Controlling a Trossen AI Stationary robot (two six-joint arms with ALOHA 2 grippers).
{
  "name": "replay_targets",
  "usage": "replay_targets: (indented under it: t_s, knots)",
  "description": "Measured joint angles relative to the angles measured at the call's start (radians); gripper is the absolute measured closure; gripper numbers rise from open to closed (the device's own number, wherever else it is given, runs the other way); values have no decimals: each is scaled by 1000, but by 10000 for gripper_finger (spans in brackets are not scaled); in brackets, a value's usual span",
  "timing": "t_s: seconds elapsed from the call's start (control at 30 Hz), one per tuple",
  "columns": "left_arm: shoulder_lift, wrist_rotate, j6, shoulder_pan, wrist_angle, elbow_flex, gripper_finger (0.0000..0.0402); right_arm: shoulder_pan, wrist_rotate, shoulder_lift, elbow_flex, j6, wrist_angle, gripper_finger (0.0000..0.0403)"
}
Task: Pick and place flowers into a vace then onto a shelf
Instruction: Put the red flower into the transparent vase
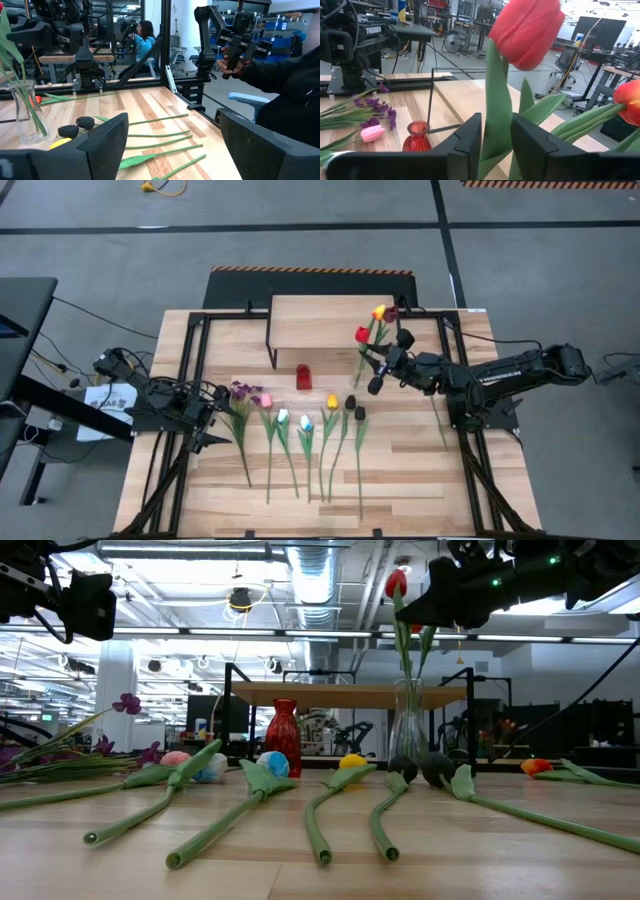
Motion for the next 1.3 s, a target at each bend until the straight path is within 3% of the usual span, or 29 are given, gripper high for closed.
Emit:
replay_targets:
  t_s: [0.27,0.53,0.73,1.1,1.3]
  knots:
    - [0,0,0,0,0,0,99,0,0,0,18,0,-25,252]
    - [0,0,0,0,0,0,99,34,-1,0,78,-10,-191,232]
    - [0,0,0,0,0,0,99,69,44,-5,130,-10,-325,231]
    - [0,0,0,0,0,0,99,154,217,-5,255,27,-664,247]
    - [0,0,0,0,0,0,99,189,241,-5,316,98,-816,258]
